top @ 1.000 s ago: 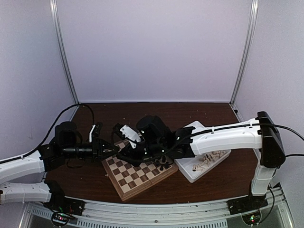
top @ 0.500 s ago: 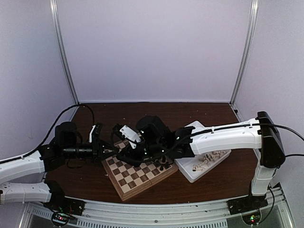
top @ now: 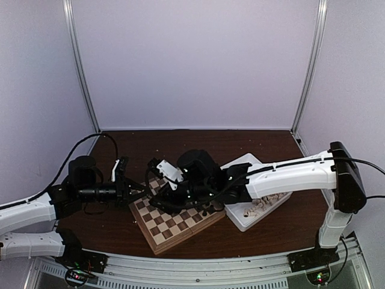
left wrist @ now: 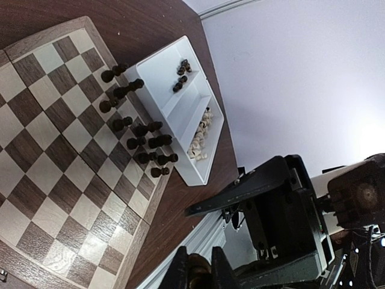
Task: Set up the chess pieces on the board
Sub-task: Pick up the chess piece from the storage box.
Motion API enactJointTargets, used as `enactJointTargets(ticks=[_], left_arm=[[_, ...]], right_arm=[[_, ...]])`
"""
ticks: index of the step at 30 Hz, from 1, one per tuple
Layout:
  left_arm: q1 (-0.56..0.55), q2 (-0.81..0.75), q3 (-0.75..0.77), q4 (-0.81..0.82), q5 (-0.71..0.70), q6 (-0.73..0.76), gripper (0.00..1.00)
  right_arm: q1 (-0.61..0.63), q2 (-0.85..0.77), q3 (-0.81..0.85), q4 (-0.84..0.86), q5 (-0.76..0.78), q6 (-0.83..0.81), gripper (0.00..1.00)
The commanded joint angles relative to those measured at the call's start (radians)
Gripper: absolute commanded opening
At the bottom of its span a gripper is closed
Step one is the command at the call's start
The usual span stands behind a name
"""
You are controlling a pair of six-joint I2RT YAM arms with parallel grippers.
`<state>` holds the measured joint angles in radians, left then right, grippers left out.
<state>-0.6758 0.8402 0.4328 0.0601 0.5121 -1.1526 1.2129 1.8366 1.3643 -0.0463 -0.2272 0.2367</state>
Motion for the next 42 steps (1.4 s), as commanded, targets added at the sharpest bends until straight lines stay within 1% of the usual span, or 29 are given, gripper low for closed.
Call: enactJointTargets(ticks=[1,5,9,11,20,24,30,32,37,42], left_arm=[[0.002,-0.009,-0.011,0.086,-0.011,-0.046,0.07],[0.002,0.008,-0.007,0.151,0.015,-0.096,0.06],[0.002,0.032,-0.026,0.301,0.043,-0.205,0.06],[0.002,0.046,-0.017,0.342,0.057,-0.240,0.06],[0.002,0.037,0.030,0.360,0.068,-0.286,0.06],[0.002,0.037,0.034,0.372,0.073,-0.300,0.06],[0.002,0.048,0.027,0.453,0.069,-0.350,0.05],[0.002,0.054,0.029,0.472,0.071,-0.360,0.05],[0.002,0.058,0.032,0.473,0.071,-0.361,0.05],[0.002,0.056,0.030,0.478,0.072,-0.366,0.05]], right_arm=[[0.005,-0.108,-0.088,0.100,0.054,0.034,0.57],[0.005,-0.184,-0.161,0.149,0.067,0.048,0.57],[0.007,-0.248,-0.245,0.242,0.065,0.058,0.56],[0.007,-0.280,-0.277,0.295,0.060,0.070,0.57],[0.011,-0.272,-0.259,0.363,0.059,0.118,0.56],[0.011,-0.237,-0.211,0.341,0.064,0.119,0.53],[0.015,-0.229,-0.233,0.376,0.083,0.128,0.53],[0.015,-0.231,-0.235,0.378,0.089,0.127,0.52],[0.015,-0.231,-0.233,0.377,0.092,0.125,0.42],[0.015,-0.225,-0.240,0.375,0.106,0.126,0.40]])
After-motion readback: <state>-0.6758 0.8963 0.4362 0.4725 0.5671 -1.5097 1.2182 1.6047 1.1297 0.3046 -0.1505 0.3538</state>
